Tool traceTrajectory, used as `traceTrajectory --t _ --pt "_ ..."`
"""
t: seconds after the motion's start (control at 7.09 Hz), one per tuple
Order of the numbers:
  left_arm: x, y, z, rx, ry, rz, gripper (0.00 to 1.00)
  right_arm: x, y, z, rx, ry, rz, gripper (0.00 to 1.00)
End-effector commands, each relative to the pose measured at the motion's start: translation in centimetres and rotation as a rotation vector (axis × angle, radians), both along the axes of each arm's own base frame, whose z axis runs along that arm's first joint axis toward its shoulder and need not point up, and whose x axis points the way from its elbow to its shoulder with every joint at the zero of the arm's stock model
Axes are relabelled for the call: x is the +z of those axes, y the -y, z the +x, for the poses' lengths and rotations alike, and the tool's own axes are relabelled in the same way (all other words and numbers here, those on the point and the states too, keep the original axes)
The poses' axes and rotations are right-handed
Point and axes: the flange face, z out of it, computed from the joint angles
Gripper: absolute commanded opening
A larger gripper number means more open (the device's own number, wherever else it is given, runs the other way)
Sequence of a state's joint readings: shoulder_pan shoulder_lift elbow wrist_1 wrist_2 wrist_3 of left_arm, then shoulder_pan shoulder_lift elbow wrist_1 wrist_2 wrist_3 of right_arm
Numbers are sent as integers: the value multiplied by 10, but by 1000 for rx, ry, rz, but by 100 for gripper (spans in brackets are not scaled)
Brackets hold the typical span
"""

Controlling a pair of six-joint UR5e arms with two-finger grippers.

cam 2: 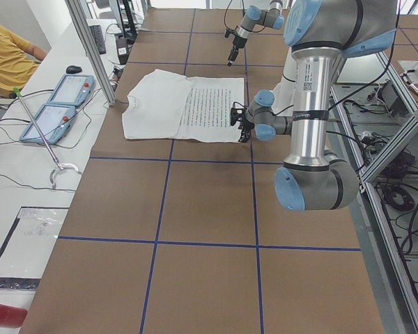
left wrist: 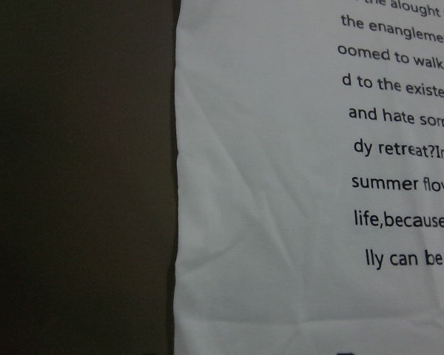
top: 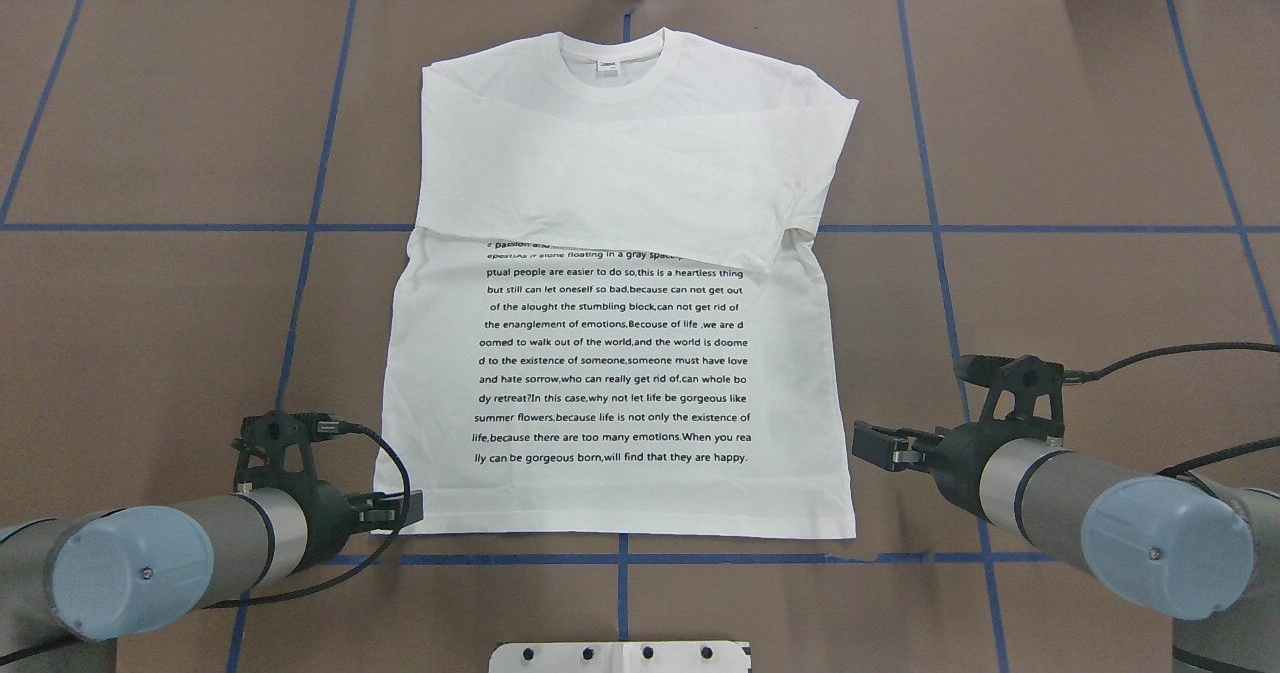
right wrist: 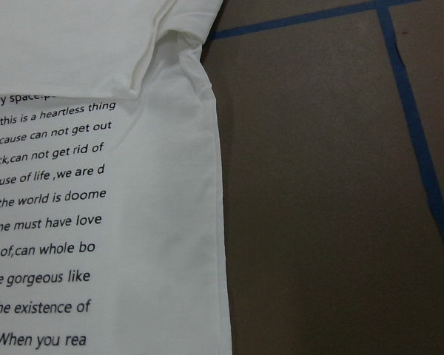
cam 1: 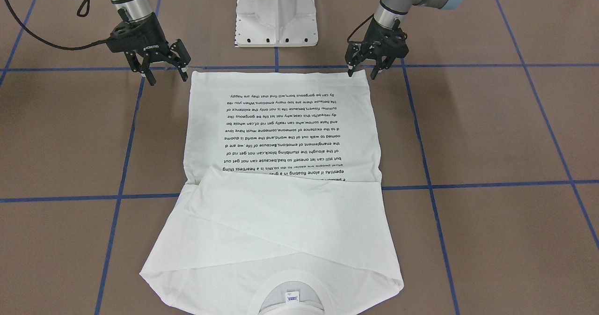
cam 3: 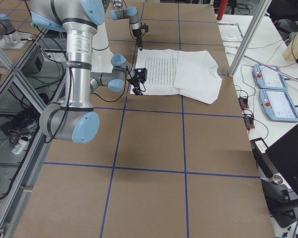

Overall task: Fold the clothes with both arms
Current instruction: 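Move both grippers to the hem corners nearest the robot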

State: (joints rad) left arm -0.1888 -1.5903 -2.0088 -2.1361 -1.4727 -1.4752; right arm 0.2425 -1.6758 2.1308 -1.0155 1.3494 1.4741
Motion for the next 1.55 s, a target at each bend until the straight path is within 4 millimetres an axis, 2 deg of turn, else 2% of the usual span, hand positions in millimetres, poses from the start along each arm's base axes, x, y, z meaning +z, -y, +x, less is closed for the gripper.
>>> traceTrajectory --t 0.0,0.28,0.56,0.85,1.27,1.41 --pt "2 -4 3 10 22 -5 66 0 -1 -1 -2 -1 0 100" --pt "1 -16 11 37 21 -3 65 0 -2 -1 -4 0 1 100" --pt "0 -21 14 48 18 -3 56 0 -2 -2 -3 -1 1 100" --pt "-6 -20 15 40 5 -8 0 -1 -2 -3 -4 2 2 100" --pt "-19 -13 0 23 -23 -1 0 -10 -13 -14 -10 21 12 98" --pt "-27 -10 -7 17 -38 1 0 -16 -14 -23 27 33 -47 96"
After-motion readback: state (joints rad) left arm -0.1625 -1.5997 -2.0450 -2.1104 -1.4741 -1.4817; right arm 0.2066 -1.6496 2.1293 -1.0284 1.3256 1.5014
